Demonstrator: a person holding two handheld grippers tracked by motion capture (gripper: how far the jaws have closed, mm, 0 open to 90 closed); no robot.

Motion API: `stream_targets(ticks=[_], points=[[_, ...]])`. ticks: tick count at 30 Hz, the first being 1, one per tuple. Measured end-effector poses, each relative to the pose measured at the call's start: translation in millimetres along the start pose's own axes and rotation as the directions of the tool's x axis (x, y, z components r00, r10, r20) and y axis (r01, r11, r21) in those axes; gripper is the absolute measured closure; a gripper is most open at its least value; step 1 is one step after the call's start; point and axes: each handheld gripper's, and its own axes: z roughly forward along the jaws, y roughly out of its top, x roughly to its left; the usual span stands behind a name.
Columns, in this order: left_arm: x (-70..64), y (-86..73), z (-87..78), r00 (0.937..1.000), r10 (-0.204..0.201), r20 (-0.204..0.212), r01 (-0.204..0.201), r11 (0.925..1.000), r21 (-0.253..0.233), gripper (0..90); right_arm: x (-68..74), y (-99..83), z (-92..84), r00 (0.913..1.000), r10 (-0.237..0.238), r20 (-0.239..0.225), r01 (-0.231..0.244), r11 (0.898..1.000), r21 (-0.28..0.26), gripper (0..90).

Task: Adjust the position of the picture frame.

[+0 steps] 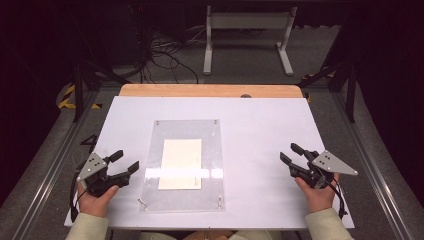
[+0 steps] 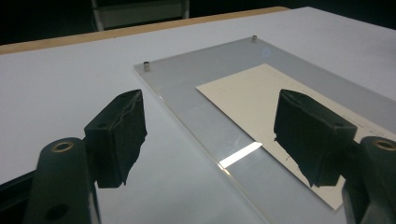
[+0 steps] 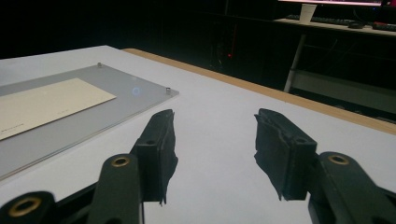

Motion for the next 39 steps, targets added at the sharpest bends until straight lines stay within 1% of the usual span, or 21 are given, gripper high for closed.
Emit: stream_targets(ticks=[4, 10, 12, 14, 15, 17, 19, 21, 22, 23, 24, 26, 29, 30, 31, 33, 34, 35, 36, 37, 39], points=[[0.6, -0.8, -0.3, 1.0, 0.0, 0.009, 0.0, 1.0, 0.004, 24.8, 0.4, 1.4, -0.8, 1.0, -0.002, -0.001, 0.002, 1.0, -0.009, 44.2], [0.5, -0.8, -0.5, 0.9999, -0.007, 0.01, 0.007, 0.9999, -0.008, 24.8, 1.7, 2.6, -1.2, 1.0, -0.008, -0.001, 0.008, 1.0, -0.01, 42.7], [1.2, -1.0, -0.9, 0.9996, -0.018, 0.023, 0.019, 0.9997, -0.017, 24.5, 1.3, 3.0, -1.4, 0.9999, -0.01, -0.002, 0.01, 1.0, -0.015, 42.5], [3.2, -2.0, -1.9, 0.9981, -0.045, 0.043, 0.046, 0.9981, -0.039, 24.0, 1.2, 3.5, -1.5, 1.0, -0.008, -0.002, 0.008, 1.0, -0.018, 42.4], [4.2, -2.4, -2.3, 0.9977, -0.049, 0.047, 0.051, 0.9977, -0.045, 23.7, 1.1, 3.8, -1.4, 1.0, -0.009, -0.002, 0.009, 1.0, -0.019, 42.4], [5.6, -3.3, -2.6, 0.9971, -0.06, 0.048, 0.062, 0.9968, -0.051, 23.6, 1.3, 4.6, -0.8, 0.9999, -0.009, -0.009, 0.008, 1.0, -0.022, 42.2], [5.6, -3.4, -2.5, 0.9975, -0.057, 0.043, 0.059, 0.9972, -0.047, 23.6, 2.1, 5.6, -0.6, 0.9998, -0.01, -0.014, 0.01, 1.0, -0.017, 42.6], [4.6, -3.0, -2.2, 0.998, -0.048, 0.041, 0.049, 0.9979, -0.041, 23.7, 5.3, 7.9, 0.5, 0.9993, -0.013, -0.036, 0.013, 1.0, -0.003, 45.7], [3.9, -2.8, -2.1, 0.9984, -0.042, 0.037, 0.044, 0.9984, -0.037, 23.7, 8.9, 10.1, 1.8, 0.9983, -0.018, -0.056, 0.019, 1.0, 0.018, 47.3], [2.8, -3.0, -1.4, 0.9987, -0.04, 0.03, 0.041, 0.9984, -0.039, 23.8, 11.8, 11.4, 2.9, 0.9974, -0.026, -0.067, 0.028, 0.999, 0.025, 47.6], [2.6, -2.9, -1.6, 0.999, -0.034, 0.028, 0.035, 0.9989, -0.031, 23.9, 14.9, 12.8, 3.9, 0.9964, -0.037, -0.077, 0.039, 0.999, 0.03, 47.7], [2.2, -2.8, -1.2, 0.9993, -0.029, 0.023, 0.03, 0.9992, -0.028, 24.0, 21.5, 15.8, 6.4, 0.9936, -0.057, -0.098, 0.06, 0.998, 0.03, 47.8], [2.1, -2.8, -1.1, 0.9994, -0.026, 0.022, 0.026, 0.9994, -0.023, 23.9, 34.0, 20.7, 11.7, 0.987, -0.08, -0.14, 0.085, 0.996, 0.031, 46.9], [2.1, -2.8, -1.1, 0.9994, -0.026, 0.022, 0.026, 0.9994, -0.023, 24.0, 36.7, 21.7, 12.8, 0.9855, -0.08, -0.149, 0.086, 0.996, 0.034, 46.7], [1.8, -2.7, -1.4, 0.9995, -0.023, 0.021, 0.023, 0.9996, -0.018, 24.0, 36.7, 21.7, 12.8, 0.9855, -0.08, -0.149, 0.086, 0.996, 0.034, 46.7], [1.5, -2.6, -1.0, 0.9996, -0.02, 0.021, 0.021, 0.9995, -0.023, 23.9, 48.1, 25.5, 17.5, 0.9774, -0.093, -0.19, 0.102, 0.994, 0.035, 46.5], [1.4, -2.6, -1.0, 0.9996, -0.018, 0.02, 0.019, 0.9996, -0.022, 23.9, 48.1, 25.5, 17.5, 0.9774, -0.093, -0.19, 0.102, 0.994, 0.035, 46.5], [0.9, -2.6, -0.6, 0.9996, -0.017, 0.022, 0.018, 0.9997, -0.019, 23.9, 55.7, 27.0, 21.1, 0.9708, -0.099, -0.218, 0.109, 0.993, 0.036, 46.2], [0.9, -2.6, -0.6, 0.9996, -0.017, 0.022, 0.018, 0.9997, -0.019, 23.9, 55.7, 27.0, 21.1, 0.9708, -0.099, -0.218, 0.109, 0.993, 0.036, 46.2], [0.8, -2.5, -0.7, 0.9996, -0.017, 0.024, 0.017, 0.9997, -0.015, 23.9, 58.1, 27.3, 22.4, 0.9686, -0.102, -0.227, 0.114, 0.993, 0.039, 46.1], [0.3, -2.4, -0.9, 0.9996, -0.014, 0.022, 0.015, 0.9998, -0.015, 23.9, 65.0, 28.1, 25.9, 0.9613, -0.107, -0.254, 0.121, 0.992, 0.041, 45.7]])
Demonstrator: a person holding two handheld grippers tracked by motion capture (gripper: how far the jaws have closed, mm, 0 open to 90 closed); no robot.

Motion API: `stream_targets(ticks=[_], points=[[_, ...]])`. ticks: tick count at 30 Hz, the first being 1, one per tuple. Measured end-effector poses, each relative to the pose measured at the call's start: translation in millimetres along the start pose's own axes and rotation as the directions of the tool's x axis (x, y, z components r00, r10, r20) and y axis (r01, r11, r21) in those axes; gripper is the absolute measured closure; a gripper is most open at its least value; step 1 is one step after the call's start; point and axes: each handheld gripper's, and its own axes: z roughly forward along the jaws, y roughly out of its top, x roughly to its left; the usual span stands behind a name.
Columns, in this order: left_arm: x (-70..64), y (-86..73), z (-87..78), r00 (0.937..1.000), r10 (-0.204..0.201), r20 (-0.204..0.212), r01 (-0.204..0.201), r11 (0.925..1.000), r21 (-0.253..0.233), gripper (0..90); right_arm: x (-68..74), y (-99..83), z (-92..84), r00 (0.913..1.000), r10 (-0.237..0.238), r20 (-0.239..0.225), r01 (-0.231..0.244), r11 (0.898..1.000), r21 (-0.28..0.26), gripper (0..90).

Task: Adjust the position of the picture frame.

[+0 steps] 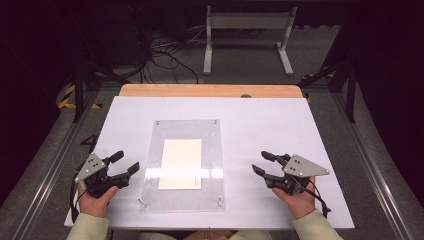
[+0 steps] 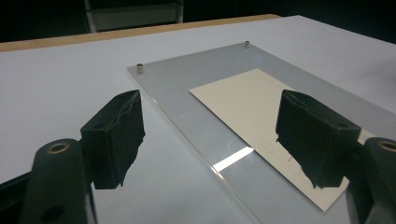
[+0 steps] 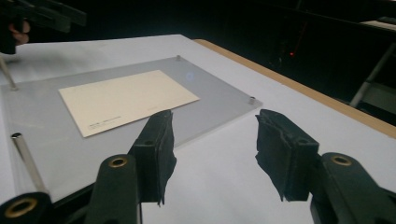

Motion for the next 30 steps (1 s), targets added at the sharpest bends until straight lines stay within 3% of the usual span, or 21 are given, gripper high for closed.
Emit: stream_targets(ticks=[4, 8, 15, 22, 26, 30], points=[[-0.2, 0.1, -0.1, 1.0, 0.002, 0.001, -0.002, 1.0, 0.001, 23.9, 12.8, 4.8, 6.8, 0.9976, -0.005, -0.069, 0.005, 1.0, -0.004, 45.6], [-0.3, 0.0, 0.2, 1.0, 0.0, 0.003, 0.0, 1.0, 0.004, 24.1, 28.5, 8.2, 12.9, 0.9893, -0.022, -0.144, 0.023, 1.0, 0.001, 47.2], [0.0, -0.2, -0.2, 1.0, -0.002, 0.002, 0.002, 0.9999, 0.014, 24.4, 48.0, 9.2, 20.4, 0.9653, -0.041, -0.258, 0.046, 0.999, 0.013, 49.6], [-0.6, -0.4, 0.7, 1.0, 0.002, -0.006, -0.002, 0.9998, 0.021, 24.8, 64.1, 4.4, 33.4, 0.9349, -0.046, -0.352, 0.074, 0.995, 0.067, 49.9], [-0.8, -0.7, 1.5, 0.9999, 0.005, -0.01, -0.005, 0.9995, 0.031, 25.1, 69.0, 0.1, 43.0, 0.9202, -0.037, -0.39, 0.089, 0.99, 0.114, 52.0], [-0.9, -1.0, 2.3, 0.9999, 0.005, -0.011, -0.004, 0.9993, 0.038, 25.1, 73.0, -2.2, 49.6, 0.9123, -0.034, -0.408, 0.1, 0.985, 0.143, 58.2]])
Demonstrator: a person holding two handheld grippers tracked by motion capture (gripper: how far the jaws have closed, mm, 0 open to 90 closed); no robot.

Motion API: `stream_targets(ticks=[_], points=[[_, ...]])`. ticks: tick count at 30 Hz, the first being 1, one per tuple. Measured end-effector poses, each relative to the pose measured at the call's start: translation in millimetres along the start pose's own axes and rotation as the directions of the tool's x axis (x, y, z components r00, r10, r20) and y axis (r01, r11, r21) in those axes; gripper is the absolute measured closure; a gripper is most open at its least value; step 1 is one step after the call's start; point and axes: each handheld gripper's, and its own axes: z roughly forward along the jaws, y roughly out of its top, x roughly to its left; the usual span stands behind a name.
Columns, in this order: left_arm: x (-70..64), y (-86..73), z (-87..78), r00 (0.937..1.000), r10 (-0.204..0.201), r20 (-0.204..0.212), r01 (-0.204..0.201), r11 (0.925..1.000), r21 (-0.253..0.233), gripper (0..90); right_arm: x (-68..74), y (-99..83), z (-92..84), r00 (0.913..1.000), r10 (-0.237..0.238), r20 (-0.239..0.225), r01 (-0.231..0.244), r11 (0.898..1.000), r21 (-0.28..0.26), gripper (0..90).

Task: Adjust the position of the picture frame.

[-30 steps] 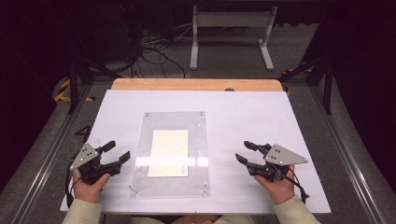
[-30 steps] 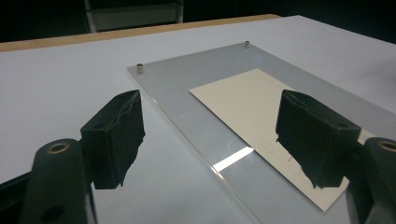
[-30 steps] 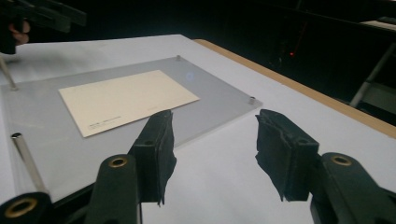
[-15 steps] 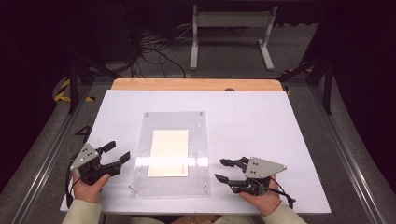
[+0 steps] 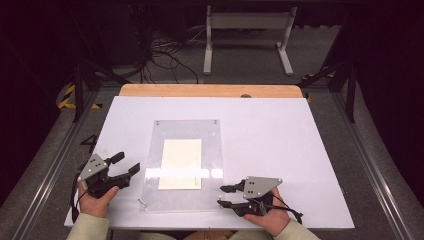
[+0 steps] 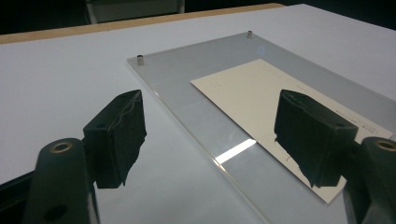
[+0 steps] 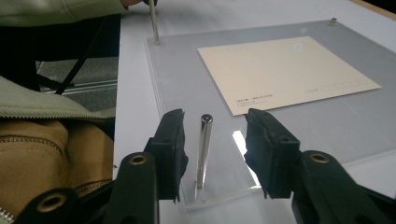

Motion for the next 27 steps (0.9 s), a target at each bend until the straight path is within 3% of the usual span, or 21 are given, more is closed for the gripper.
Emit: stream_targets(ticks=[8, 9, 10, 17, 22, 23, 24, 26, 27], points=[[-0.1, 0.0, 0.2, 1.0, 0.005, 0.003, -0.005, 0.9999, 0.013, 25.4, 2.9, -0.5, 14.7, 0.9996, -0.014, -0.023, 0.015, 0.998, 0.066, 71.2], [-0.1, 0.0, 0.2, 1.0, 0.006, 0.004, -0.006, 0.9999, 0.015, 25.4, 2.8, -0.8, 16.0, 0.9997, -0.012, -0.022, 0.014, 0.997, 0.073, 74.4], [0.0, -0.2, 0.4, 1.0, 0.005, 0.004, -0.005, 0.9999, 0.013, 25.4, 2.5, -1.1, 17.5, 0.9997, -0.014, -0.02, 0.015, 0.996, 0.084, 83.1], [0.6, -0.4, 0.4, 1.0, 0.004, 0.005, -0.004, 0.9998, 0.019, 25.5, 3.6, 4.5, 14.8, 0.9999, 0.002, -0.01, -0.001, 0.995, 0.1, 84.4], [1.3, -1.1, 0.2, 1.0, -0.002, 0.001, 0.002, 0.9998, 0.019, 25.6, -8.4, 10.5, -5.4, 0.9973, 0.011, 0.073, -0.018, 0.995, 0.099, 84.6], [1.4, -1.4, 0.7, 1.0, -0.002, -0.001, 0.002, 0.9998, 0.018, 25.6, -17.2, 12.1, -16.3, 0.9923, 0.022, 0.122, -0.034, 0.995, 0.094, 84.7], [1.4, -1.4, 0.7, 1.0, -0.002, -0.001, 0.002, 0.9998, 0.018, 25.6, -17.2, 12.1, -16.3, 0.9923, 0.022, 0.122, -0.034, 0.995, 0.094, 84.7], [1.1, -1.2, 0.6, 1.0, 0.002, -0.002, -0.002, 0.9997, 0.026, 25.6, -27.1, 13.7, -26.5, 0.9858, 0.028, 0.166, -0.044, 0.994, 0.098, 84.8], [0.2, -1.1, 1.2, 1.0, -0.001, 0.0, 0.001, 0.9997, 0.025, 25.6, -38.7, 16.0, -36.2, 0.9766, 0.03, 0.213, -0.053, 0.993, 0.102, 84.9]])
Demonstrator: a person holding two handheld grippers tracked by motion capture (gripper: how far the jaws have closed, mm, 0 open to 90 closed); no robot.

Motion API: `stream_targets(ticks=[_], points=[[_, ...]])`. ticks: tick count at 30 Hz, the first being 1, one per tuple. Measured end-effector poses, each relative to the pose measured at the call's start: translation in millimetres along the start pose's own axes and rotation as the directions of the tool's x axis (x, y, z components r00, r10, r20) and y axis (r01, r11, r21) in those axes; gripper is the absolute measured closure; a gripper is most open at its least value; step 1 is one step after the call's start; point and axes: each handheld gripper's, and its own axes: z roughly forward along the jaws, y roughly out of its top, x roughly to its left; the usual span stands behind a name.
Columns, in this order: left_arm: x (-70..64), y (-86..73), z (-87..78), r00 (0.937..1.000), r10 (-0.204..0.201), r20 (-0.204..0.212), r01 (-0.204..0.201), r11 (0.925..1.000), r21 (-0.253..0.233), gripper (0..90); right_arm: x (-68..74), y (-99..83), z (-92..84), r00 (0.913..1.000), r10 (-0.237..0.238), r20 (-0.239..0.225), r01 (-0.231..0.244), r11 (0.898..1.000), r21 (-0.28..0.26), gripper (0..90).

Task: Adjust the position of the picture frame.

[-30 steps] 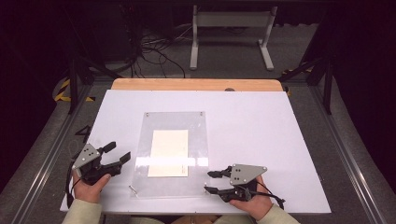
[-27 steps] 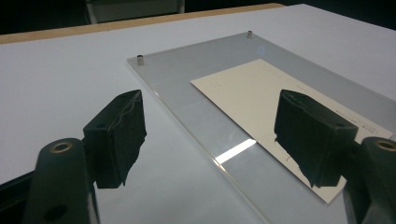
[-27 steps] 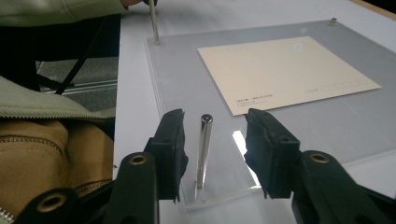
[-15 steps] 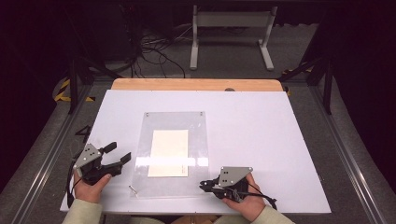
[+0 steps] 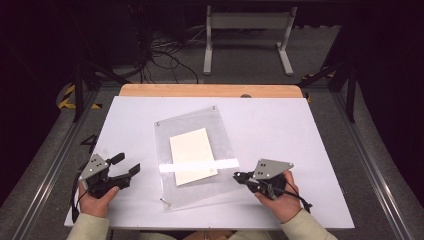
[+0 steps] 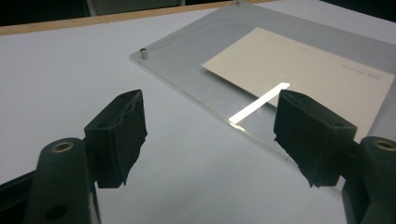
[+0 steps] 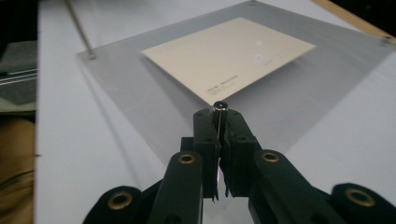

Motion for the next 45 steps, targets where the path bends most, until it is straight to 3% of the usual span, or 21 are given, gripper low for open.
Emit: stream_targets(ticks=[2, 5, 7, 9, 15, 23, 27, 33, 35, 36, 37, 39, 42, 43, 45], points=[[-0.2, 0.1, 0.2, 1.0, 0.003, -0.001, -0.003, 1.0, 0.003, 25.6, -4.6, 0.6, -2.1, 0.9999, 0.004, 0.015, -0.004, 1.0, 0.001, 84.8], [-0.4, -0.2, 1.1, 1.0, 0.006, -0.001, -0.006, 0.9999, 0.01, 25.6, -23.6, 3.7, -8.8, 0.998, 0.019, 0.06, -0.02, 1.0, 0.01, 84.9], [-0.6, -0.4, 1.4, 1.0, 0.004, -0.003, -0.004, 0.9999, 0.011, 25.6, -44.1, 5.6, -11.4, 0.9941, 0.051, 0.095, -0.054, 0.998, 0.028, 84.8], [-0.5, -0.5, 1.4, 1.0, 0.006, -0.002, -0.006, 0.9999, 0.012, 25.6, -48.9, 5.6, -11.4, 0.993, 0.057, 0.103, -0.06, 0.998, 0.031, 84.9], [-1.0, -0.7, 2.4, 1.0, 0.008, 0.004, -0.009, 0.9998, 0.019, 25.7, -86.5, -0.4, -6.7, 0.9769, 0.13, 0.169, -0.14, 0.989, 0.047, 84.8], [-2.7, -0.9, 4.6, 0.9999, 0.011, 0.0, -0.011, 0.9995, 0.03, 25.8, -121.6, -11.0, 8.4, 0.9453, 0.208, 0.251, -0.235, 0.968, 0.082, 84.7], [-2.3, -0.8, 5.0, 0.9998, 0.018, 0.0, -0.018, 0.9992, 0.035, 25.8, -131.3, -19.5, 16.4, 0.93, 0.247, 0.272, -0.281, 0.955, 0.092, 84.7], [-3.0, -0.6, 6.3, 0.9999, 0.017, 0.003, -0.017, 0.9992, 0.037, 25.9, -134.3, -26.3, 22.6, 0.9177, 0.275, 0.287, -0.318, 0.941, 0.114, 84.3], [-3.1, -0.5, 6.5, 0.9998, 0.019, 0.003, -0.019, 0.999, 0.041, 25.9, -133.8, -26.2, 22.8, 0.9165, 0.274, 0.291, -0.319, 0.941, 0.117, 83.1], [-3.4, -0.5, 7.1, 0.9998, 0.017, 0.004, -0.017, 0.999, 0.04, 25.9, -132.3, -25.5, 21.5, 0.9113, 0.275, 0.306, -0.322, 0.94, 0.113, 79.4], [-3.7, -0.5, 7.7, 0.9998, 0.018, 0.005, -0.018, 0.9991, 0.039, 25.9, -125.5, -19.0, 11.2, 0.8901, 0.264, 0.372, -0.307, 0.95, 0.061, 71.7], [-3.7, -0.4, 8.2, 0.9998, 0.02, 0.005, -0.02, 0.9989, 0.042, 25.9, -122.3, -16.3, 7.6, 0.8868, 0.256, 0.385, -0.296, 0.954, 0.046, 69.9], [-4.3, -0.2, 9.7, 0.9998, 0.019, 0.006, -0.019, 0.9986, 0.049, 25.9, -101.6, -4.3, -5.3, 0.8977, 0.22, 0.382, -0.228, 0.973, -0.024, 63.4], [-4.8, -0.2, 10.4, 0.9998, 0.018, 0.008, -0.019, 0.9987, 0.046, 25.9, -94.5, -2.1, -6.9, 0.9056, 0.22, 0.363, -0.22, 0.975, -0.042, 62.3], [-4.7, 0.2, 10.4, 0.9997, 0.024, 0.009, -0.024, 0.9985, 0.05, 26.0, -76.4, 1.2, -6.2, 0.9338, 0.21, 0.29, -0.2, 0.978, -0.063, 60.4]])
